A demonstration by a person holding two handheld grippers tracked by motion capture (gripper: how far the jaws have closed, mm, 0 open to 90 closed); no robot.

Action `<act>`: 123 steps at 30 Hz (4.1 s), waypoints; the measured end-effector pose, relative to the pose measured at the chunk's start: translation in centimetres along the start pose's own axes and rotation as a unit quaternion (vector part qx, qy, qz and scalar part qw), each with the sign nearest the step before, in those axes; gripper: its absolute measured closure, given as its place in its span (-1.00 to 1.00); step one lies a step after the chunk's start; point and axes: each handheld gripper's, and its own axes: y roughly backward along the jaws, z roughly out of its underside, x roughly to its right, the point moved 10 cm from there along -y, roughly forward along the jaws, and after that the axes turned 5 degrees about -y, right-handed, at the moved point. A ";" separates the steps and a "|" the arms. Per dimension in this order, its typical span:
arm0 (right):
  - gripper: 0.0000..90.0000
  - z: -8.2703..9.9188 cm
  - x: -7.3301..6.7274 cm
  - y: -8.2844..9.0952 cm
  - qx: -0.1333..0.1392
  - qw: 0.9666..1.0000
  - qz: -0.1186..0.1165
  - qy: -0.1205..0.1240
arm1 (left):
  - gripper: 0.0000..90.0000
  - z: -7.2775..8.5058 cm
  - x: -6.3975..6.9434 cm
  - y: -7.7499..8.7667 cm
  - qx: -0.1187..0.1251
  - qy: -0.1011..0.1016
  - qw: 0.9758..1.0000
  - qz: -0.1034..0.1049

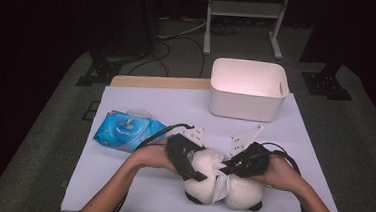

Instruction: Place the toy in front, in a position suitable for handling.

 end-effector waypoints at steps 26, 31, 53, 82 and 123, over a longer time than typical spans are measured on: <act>0.78 0.4 2.8 2.1 0.033 0.999 0.006 -0.033 | -0.41 -0.8 -0.5 0.6 0.001 -0.025 1.000 -0.001; 0.78 1.1 2.7 1.7 0.035 0.998 -0.010 -0.041 | -0.45 -0.7 -0.1 0.8 0.005 -0.024 1.000 -0.004; 0.79 0.9 1.2 0.9 0.028 0.999 0.000 -0.021 | -0.35 -0.3 -0.5 0.4 0.006 -0.008 1.000 0.006; 0.80 -1.9 3.0 -0.5 0.023 1.000 -0.015 -0.013 | -0.76 -0.8 -2.6 3.7 -0.012 -0.021 0.998 -0.050; 0.79 -3.0 1.2 1.3 0.029 1.000 -0.009 0.006 | -0.69 -0.1 0.9 3.4 0.017 -0.055 0.998 -0.039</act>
